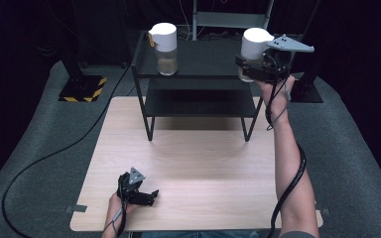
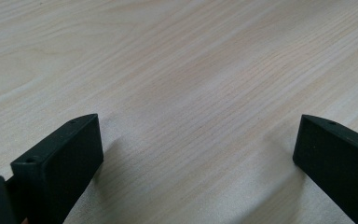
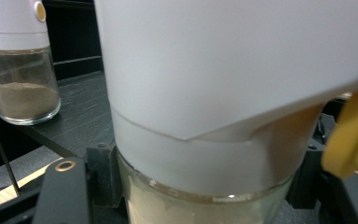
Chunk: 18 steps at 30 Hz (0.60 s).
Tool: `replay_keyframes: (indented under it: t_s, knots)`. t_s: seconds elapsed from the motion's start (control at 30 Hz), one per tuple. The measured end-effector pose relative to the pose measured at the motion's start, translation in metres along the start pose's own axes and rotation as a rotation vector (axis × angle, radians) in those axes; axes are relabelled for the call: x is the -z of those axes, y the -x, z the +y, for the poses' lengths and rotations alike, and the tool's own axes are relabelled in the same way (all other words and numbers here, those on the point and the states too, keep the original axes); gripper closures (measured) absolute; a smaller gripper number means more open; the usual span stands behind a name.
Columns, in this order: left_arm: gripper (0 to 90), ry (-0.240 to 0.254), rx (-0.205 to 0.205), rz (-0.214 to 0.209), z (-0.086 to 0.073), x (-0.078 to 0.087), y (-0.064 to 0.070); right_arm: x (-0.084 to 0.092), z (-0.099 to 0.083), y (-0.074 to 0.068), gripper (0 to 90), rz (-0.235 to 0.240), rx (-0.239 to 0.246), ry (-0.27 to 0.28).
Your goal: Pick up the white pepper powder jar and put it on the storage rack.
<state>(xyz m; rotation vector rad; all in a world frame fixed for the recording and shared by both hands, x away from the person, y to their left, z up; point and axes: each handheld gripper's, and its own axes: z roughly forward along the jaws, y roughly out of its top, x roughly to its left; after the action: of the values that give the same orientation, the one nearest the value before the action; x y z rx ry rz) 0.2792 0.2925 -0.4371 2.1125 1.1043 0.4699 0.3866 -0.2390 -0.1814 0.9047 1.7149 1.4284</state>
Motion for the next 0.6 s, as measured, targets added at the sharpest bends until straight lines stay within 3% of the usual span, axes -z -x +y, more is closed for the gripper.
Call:
replay_keyframes:
  t_s: [0.6]
  knots:
    - [1.3,0.002,0.002,-0.001,0.000,0.000,0.000,-0.026,0.011,0.005,29.9,-0.011,-0.005,-0.038]
